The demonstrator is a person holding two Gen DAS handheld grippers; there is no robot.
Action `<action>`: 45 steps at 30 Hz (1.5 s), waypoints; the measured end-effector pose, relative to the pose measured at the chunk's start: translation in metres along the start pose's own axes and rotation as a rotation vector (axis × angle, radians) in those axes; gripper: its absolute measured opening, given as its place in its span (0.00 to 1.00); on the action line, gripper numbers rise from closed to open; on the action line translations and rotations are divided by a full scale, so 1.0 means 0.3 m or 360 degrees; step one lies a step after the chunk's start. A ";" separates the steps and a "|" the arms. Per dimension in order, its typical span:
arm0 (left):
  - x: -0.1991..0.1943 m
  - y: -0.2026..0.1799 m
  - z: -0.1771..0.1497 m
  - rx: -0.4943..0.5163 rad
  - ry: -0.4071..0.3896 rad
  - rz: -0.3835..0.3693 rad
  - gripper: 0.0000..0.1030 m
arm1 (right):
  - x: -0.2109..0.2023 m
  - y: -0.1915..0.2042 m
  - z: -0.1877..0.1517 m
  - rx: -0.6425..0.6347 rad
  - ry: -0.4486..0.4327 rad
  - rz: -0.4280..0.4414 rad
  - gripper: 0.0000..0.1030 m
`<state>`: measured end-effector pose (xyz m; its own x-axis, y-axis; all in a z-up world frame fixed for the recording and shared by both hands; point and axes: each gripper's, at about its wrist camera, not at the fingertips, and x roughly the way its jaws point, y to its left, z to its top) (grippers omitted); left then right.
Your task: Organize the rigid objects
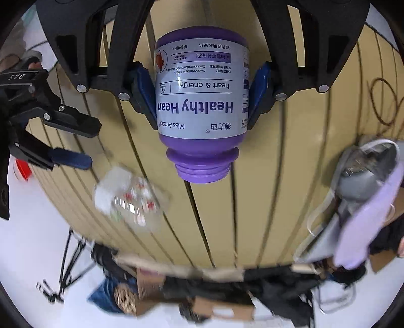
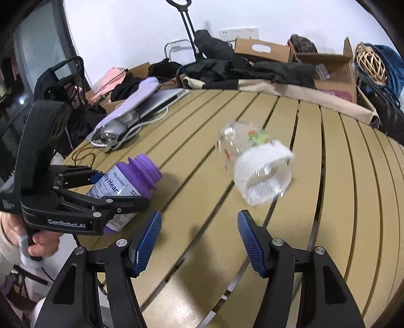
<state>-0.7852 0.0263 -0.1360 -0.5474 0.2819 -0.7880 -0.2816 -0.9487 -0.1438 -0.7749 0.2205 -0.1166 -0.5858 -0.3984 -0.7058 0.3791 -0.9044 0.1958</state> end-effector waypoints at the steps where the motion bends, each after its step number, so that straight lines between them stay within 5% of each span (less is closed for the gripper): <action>1: -0.017 0.000 0.004 0.0002 -0.0058 0.0015 0.58 | -0.004 0.006 0.014 0.0001 -0.0017 -0.0010 0.66; 4: -0.084 -0.011 0.000 0.0123 -0.0346 0.0189 0.58 | -0.020 0.019 0.068 0.0031 -0.0085 -0.0027 0.67; 6: -0.090 -0.012 -0.007 0.0152 -0.0397 0.0230 0.58 | -0.030 0.027 0.101 0.0059 -0.0133 0.0007 0.77; 12: -0.141 -0.027 -0.017 0.0206 -0.0613 0.0135 0.58 | -0.015 0.068 0.209 0.0085 -0.0144 0.0266 0.78; 22: -0.178 -0.030 0.008 0.0256 -0.0740 -0.0014 0.58 | 0.071 0.073 0.267 0.0307 -0.0013 0.0750 0.79; 26: -0.192 -0.032 0.006 0.0270 -0.0779 -0.0076 0.58 | 0.108 0.084 0.284 0.0331 0.0023 0.0834 0.78; 28: -0.187 -0.028 0.010 0.0275 -0.0764 -0.0096 0.58 | 0.121 0.093 0.294 0.0329 0.0037 0.0897 0.67; 31: -0.161 -0.010 0.027 0.0276 -0.0708 -0.0085 0.75 | 0.103 0.155 0.308 0.0072 0.0002 0.0726 0.66; 34: -0.130 0.018 0.044 0.0255 -0.0690 -0.0128 0.64 | 0.091 0.276 0.315 -0.0439 -0.0075 0.0352 0.66; 35: -0.121 0.016 0.052 0.0264 -0.0693 -0.0144 0.58 | 0.103 0.291 0.319 -0.0506 -0.0072 0.0319 0.66; 45: -0.007 0.042 0.194 0.0183 -0.0651 -0.0144 0.58 | 0.213 0.212 0.443 -0.0664 -0.0044 0.0281 0.66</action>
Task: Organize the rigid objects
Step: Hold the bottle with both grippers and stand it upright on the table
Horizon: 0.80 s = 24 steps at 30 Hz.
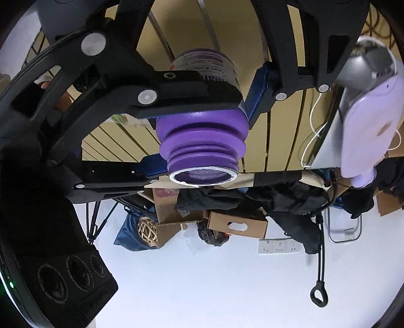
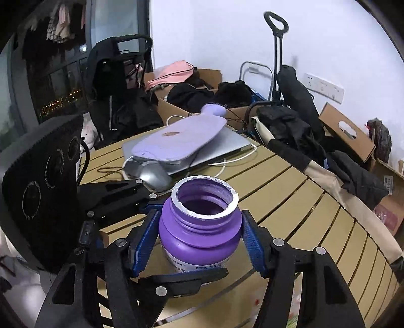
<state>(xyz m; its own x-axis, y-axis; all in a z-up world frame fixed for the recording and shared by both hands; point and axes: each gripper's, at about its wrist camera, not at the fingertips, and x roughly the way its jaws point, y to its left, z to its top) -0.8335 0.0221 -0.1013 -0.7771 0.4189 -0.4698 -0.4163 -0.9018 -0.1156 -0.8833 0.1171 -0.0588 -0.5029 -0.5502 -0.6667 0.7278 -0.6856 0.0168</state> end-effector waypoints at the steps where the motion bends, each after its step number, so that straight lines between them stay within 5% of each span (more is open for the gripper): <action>1: 0.019 0.007 0.010 -0.0018 0.0008 -0.0007 0.58 | -0.002 -0.018 -0.001 0.0003 -0.0002 -0.0001 0.66; 13: 0.113 0.036 -0.040 -0.0027 0.0137 0.0033 0.58 | 0.109 -0.108 -0.042 0.0056 0.0019 0.0060 0.67; 24: 0.089 0.035 -0.105 -0.0024 0.0294 0.0010 0.59 | 0.142 -0.059 -0.089 0.0088 0.0078 0.0042 0.67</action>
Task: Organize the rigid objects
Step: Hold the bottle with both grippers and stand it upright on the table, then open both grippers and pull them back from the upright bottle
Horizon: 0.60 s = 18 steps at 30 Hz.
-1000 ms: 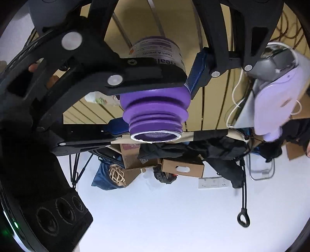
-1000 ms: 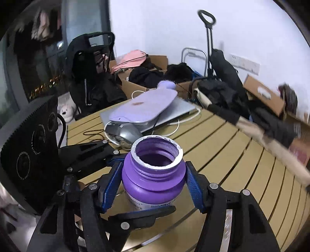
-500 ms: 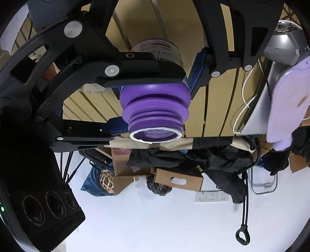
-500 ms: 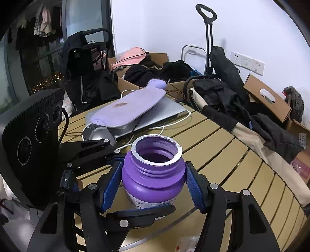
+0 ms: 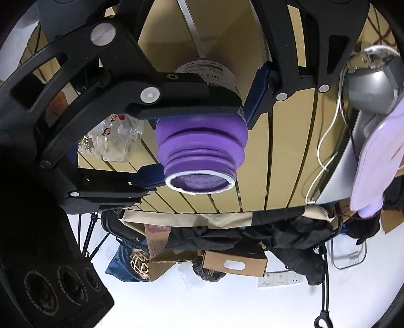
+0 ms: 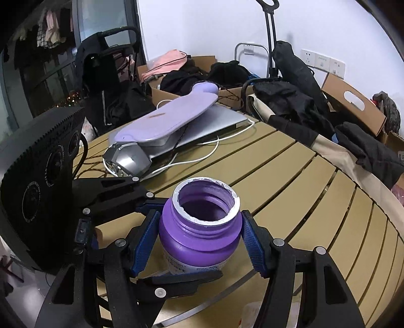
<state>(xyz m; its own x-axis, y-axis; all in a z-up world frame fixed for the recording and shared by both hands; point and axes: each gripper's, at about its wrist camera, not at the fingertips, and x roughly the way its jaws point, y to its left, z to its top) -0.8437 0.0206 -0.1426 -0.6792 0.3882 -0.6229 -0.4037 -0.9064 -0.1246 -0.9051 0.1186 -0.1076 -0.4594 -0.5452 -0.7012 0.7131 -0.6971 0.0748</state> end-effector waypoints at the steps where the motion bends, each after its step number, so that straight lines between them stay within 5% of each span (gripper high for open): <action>1: -0.003 0.003 -0.004 -0.0010 0.0008 -0.0005 0.59 | -0.001 0.010 -0.003 -0.0002 -0.0002 -0.0006 0.67; 18: -0.021 -0.023 -0.043 0.0057 0.0082 0.0071 0.59 | -0.001 0.050 -0.046 0.0064 0.0041 -0.0026 0.67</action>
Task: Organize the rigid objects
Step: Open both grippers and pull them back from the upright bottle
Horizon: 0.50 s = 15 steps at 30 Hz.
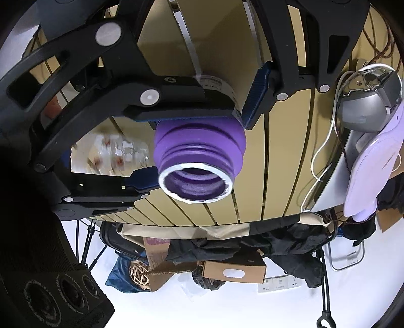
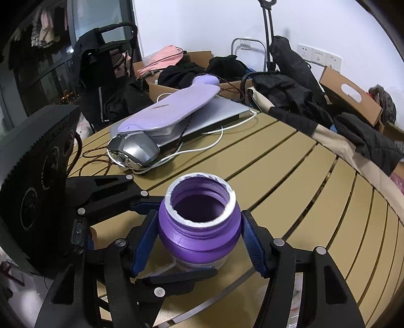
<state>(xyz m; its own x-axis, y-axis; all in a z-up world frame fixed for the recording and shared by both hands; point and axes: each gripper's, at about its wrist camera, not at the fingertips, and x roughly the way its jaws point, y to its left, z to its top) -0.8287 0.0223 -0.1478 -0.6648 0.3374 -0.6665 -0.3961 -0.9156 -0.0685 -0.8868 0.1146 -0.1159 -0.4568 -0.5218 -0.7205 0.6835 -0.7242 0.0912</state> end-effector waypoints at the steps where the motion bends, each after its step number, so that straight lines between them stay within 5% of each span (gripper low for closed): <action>1: -0.002 0.002 -0.002 -0.0008 0.0006 -0.0005 0.60 | -0.001 -0.001 -0.003 0.0000 -0.0002 0.0003 0.67; 4: -0.006 0.009 -0.009 -0.0017 0.0022 0.0021 0.72 | -0.005 0.004 -0.009 -0.0005 -0.0003 -0.0010 0.67; 15: -0.103 0.014 -0.053 -0.0075 0.0064 0.0110 0.73 | -0.102 0.030 -0.051 0.0047 0.0003 -0.0100 0.78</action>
<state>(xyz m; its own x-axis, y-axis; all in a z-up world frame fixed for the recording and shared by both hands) -0.7996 0.0045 -0.1393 -0.6629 0.2651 -0.7002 -0.3193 -0.9460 -0.0559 -0.8581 0.1310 -0.1036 -0.4972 -0.4739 -0.7268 0.6365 -0.7685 0.0657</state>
